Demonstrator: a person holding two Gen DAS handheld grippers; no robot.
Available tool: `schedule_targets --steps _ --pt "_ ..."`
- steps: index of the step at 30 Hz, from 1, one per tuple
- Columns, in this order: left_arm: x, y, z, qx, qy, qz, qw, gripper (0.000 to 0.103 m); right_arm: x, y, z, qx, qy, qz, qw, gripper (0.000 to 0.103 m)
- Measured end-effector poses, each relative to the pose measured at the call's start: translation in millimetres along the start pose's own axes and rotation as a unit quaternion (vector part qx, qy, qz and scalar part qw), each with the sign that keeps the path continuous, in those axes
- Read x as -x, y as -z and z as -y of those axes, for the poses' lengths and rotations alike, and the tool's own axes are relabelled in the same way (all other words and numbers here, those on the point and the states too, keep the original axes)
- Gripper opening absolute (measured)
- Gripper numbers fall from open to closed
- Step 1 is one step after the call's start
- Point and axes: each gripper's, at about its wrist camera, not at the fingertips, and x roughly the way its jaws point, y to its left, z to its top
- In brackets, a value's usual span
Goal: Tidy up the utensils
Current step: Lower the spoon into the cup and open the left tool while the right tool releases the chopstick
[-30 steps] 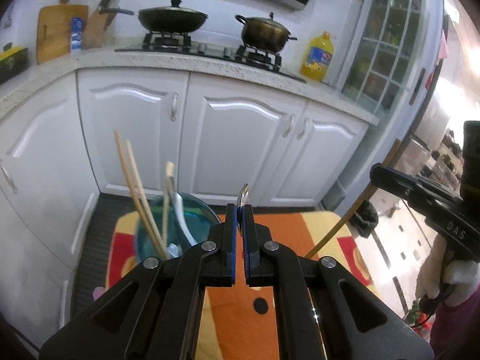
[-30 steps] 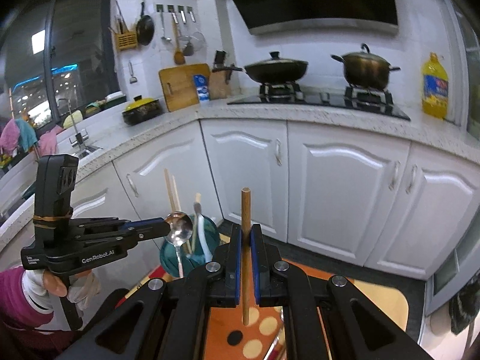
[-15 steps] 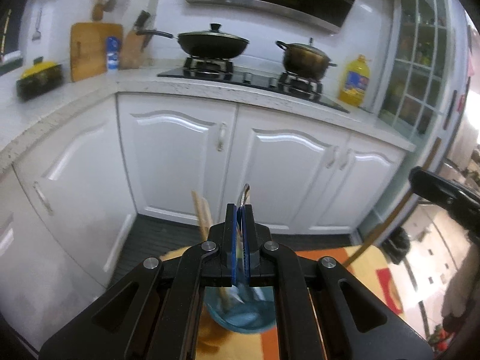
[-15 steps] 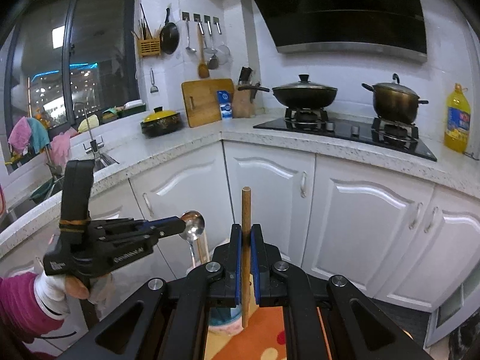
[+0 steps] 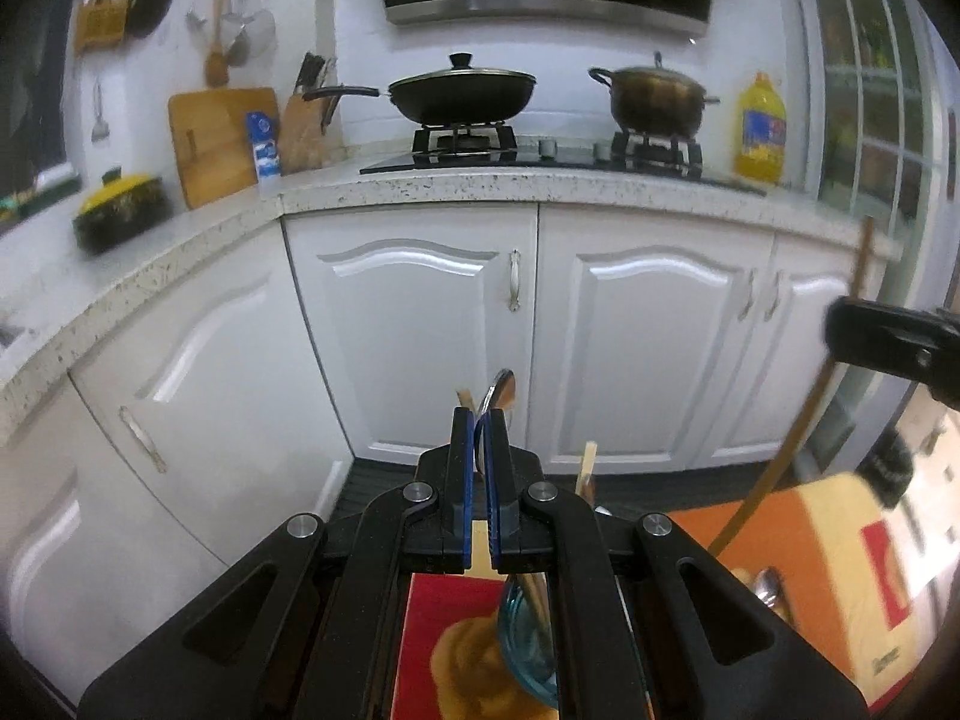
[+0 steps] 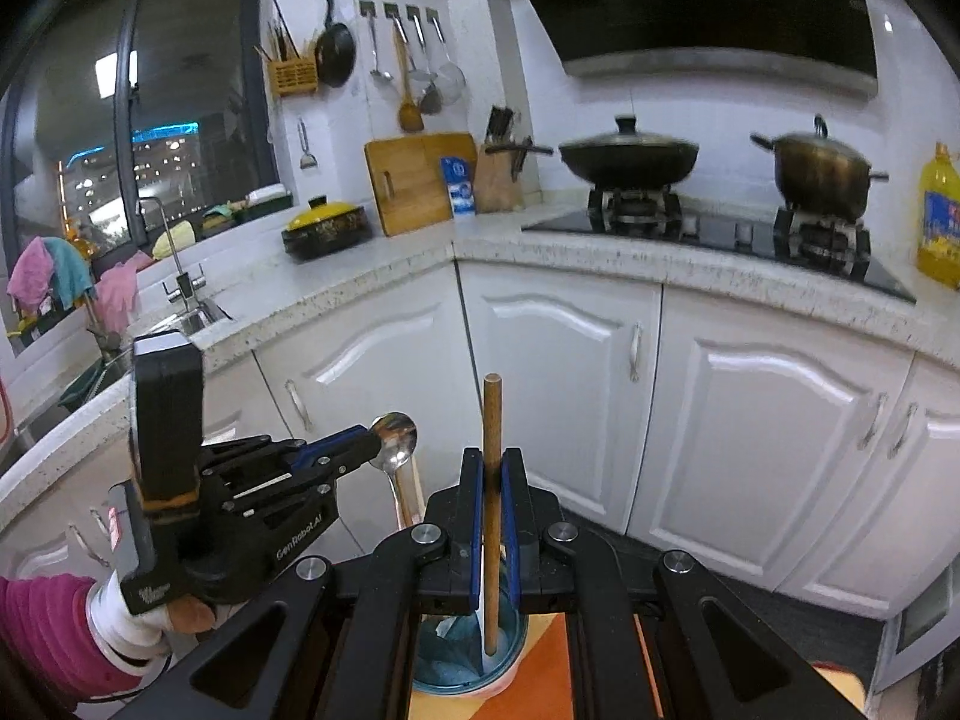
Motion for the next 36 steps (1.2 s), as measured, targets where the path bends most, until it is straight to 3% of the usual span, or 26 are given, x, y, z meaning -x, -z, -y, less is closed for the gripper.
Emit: schedule_targets --steps 11,17,18,19,21,22,24,33,36 --pt "-27 25 15 -0.008 0.017 -0.044 0.9988 0.002 -45 27 27 -0.043 -0.011 -0.05 0.998 0.005" --pt "-32 30 15 0.018 0.043 -0.073 0.9963 0.003 -55 34 36 -0.065 -0.022 -0.058 0.996 0.006" --pt "-32 31 14 0.024 0.046 -0.076 0.9958 0.004 -56 35 37 -0.069 -0.023 -0.06 0.996 0.009" --pt "-31 31 12 0.032 0.05 -0.078 0.9952 0.006 -56 37 38 -0.074 -0.023 -0.062 0.995 0.022" --pt "-29 30 9 0.041 0.055 -0.081 0.9944 0.015 -54 42 43 -0.085 -0.026 -0.062 0.994 0.036" --pt "-27 30 8 0.048 0.059 -0.081 0.9937 0.023 -53 43 45 -0.089 -0.029 -0.062 0.994 0.036" --pt "-22 30 5 0.061 0.067 -0.081 0.9926 0.03 -50 47 47 -0.091 -0.029 -0.063 0.993 0.036" --pt "0 33 3 0.08 0.079 -0.082 0.9902 0.04 -39 65 45 -0.099 -0.03 -0.078 0.992 0.036" --pt "9 32 6 0.08 0.079 -0.077 0.9907 0.047 -33 71 42 -0.1 -0.028 -0.079 0.991 0.036"
